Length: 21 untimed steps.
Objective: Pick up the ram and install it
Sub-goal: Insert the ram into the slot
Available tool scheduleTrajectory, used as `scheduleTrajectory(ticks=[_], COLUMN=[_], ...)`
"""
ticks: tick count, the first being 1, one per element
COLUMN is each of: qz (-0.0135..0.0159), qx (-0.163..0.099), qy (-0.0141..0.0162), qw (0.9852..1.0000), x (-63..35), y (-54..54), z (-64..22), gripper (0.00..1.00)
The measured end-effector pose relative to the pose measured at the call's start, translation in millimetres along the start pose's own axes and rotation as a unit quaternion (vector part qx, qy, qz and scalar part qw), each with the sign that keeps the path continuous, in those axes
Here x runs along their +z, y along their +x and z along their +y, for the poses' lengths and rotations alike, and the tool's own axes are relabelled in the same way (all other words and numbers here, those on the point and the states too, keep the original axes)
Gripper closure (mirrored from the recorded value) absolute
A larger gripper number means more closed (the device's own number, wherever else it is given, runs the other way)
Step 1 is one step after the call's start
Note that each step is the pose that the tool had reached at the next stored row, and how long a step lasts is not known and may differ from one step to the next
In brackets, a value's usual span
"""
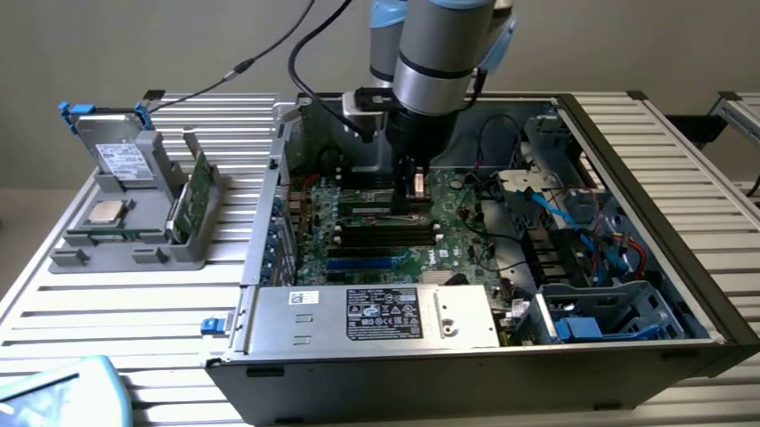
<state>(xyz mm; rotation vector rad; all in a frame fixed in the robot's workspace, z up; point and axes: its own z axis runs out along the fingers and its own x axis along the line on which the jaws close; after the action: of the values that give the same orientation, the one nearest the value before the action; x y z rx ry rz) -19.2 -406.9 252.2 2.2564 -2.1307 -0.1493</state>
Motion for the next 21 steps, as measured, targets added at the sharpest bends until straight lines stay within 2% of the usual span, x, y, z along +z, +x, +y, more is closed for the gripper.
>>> scheduleTrajectory(ticks=[5, 9, 11, 16, 17, 18, 21], qz=[0.0003, -0.0017, -0.0027, -0.0026, -0.0014, 0.0017, 0.0137], qx=[0.007, 0.031, 0.043, 0.043, 0.043, 0.044, 0.045], qy=[0.0003, 0.0014, 0.0019, 0.0016, 0.0017, 0.0016, 0.0015], qw=[1.0000, 0.9995, 0.9991, 0.9991, 0.9991, 0.9990, 0.9989], x=[9.2, 14.8, 16.3, 16.5, 16.7, 16.7, 16.7], y=[0.4, 0.7, 0.8, 0.7, 0.5, 0.2, 0.0], z=[-0.5, -1.1, -1.2, -1.2, -1.3, -1.2, -1.2], gripper=[0.85, 0.85, 0.85, 0.85, 0.85, 0.85, 0.85])
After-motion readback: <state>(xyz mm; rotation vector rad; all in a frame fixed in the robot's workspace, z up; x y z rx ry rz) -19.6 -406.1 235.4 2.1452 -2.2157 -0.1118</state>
